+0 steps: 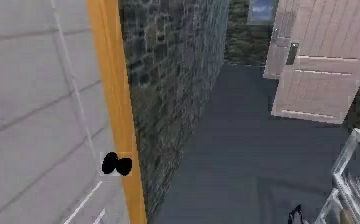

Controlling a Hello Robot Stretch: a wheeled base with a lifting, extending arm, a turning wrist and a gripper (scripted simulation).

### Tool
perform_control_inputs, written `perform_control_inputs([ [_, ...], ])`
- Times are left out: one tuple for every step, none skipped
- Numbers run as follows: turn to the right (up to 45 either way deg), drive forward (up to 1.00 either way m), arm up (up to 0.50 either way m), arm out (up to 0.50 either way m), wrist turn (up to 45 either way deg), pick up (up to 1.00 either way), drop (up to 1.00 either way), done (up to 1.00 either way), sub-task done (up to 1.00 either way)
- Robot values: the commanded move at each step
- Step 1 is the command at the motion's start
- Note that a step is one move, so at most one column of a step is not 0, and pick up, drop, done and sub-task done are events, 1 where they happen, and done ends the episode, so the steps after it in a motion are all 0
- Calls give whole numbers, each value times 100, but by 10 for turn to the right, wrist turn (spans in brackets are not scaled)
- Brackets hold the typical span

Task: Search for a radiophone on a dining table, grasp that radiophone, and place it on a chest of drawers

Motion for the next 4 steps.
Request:
perform_control_inputs([
  [450, 0, 0, 0, 0, 0, 0, 0, 0],
  [450, 0, 0, 0, 0, 0, 0, 0, 0],
  [450, 0, 0, 0, 0, 0, 0, 0, 0],
  [150, 0, 0, 0, 0, 0, 0, 0, 0],
])
